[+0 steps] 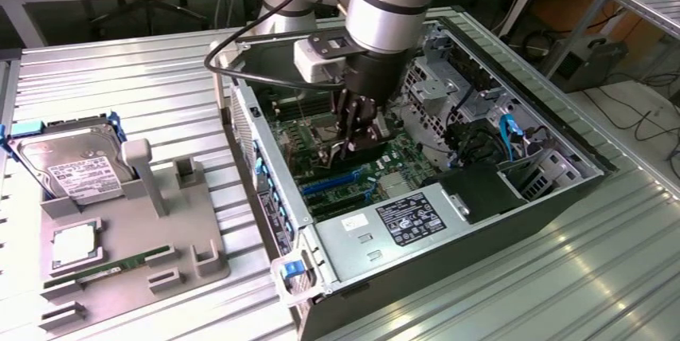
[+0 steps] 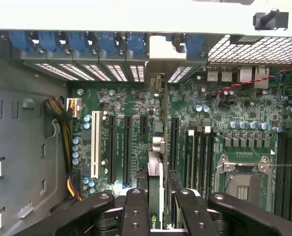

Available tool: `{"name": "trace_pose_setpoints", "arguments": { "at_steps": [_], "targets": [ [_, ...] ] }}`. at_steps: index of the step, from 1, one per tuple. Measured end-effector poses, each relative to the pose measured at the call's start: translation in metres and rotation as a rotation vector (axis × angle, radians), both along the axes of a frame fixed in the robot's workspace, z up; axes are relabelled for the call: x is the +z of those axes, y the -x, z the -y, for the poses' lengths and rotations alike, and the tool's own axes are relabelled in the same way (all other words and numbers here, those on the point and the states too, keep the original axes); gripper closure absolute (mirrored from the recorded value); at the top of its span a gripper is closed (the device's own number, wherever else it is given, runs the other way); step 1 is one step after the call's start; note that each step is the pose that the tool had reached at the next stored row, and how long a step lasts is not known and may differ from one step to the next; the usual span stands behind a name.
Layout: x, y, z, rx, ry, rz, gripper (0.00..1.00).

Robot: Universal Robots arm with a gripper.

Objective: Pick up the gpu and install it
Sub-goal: 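Insert the gpu into the slot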

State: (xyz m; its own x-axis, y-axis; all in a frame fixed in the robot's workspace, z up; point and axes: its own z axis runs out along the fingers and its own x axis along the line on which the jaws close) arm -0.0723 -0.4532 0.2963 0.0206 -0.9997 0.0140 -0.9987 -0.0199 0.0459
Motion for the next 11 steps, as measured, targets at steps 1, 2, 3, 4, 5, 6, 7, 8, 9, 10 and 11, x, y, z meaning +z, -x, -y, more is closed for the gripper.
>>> {"name": "trace_pose_setpoints", "arguments": {
  "at_steps": [1,2,3,4,5,6,7,8,9,10,11],
  "targets": [
    [-0.0011,0.0005,-0.0002,-0.003,0.0006,0.0,0.74],
    [-0.0019,0.0007,-0.0003,-0.005,0.0017,0.0,0.74],
    [-0.0025,0.0008,-0.0003,-0.007,0.0029,0.0,0.74],
    [-0.003,0.0008,-0.0004,-0.008,0.004,0.0,0.74],
    [-0.0035,0.0008,-0.0004,-0.008,0.0048,-0.0001,0.74],
    [-0.0043,0.0008,-0.0004,-0.01,0.0056,0.0,0.74],
    [-0.0052,0.0009,-0.0005,-0.014,0.006,0.0,0.74],
    [-0.0062,0.001,-0.0006,-0.018,0.0066,0.0,0.74],
    [-0.0072,0.0011,-0.0008,-0.023,0.0068,0.0,0.74],
    [-0.0087,0.0012,-0.0009,-0.031,0.0069,0.0,0.74],
    [-0.0094,0.0013,-0.001,-0.035,0.007,0.0,0.74]
  ]
}}
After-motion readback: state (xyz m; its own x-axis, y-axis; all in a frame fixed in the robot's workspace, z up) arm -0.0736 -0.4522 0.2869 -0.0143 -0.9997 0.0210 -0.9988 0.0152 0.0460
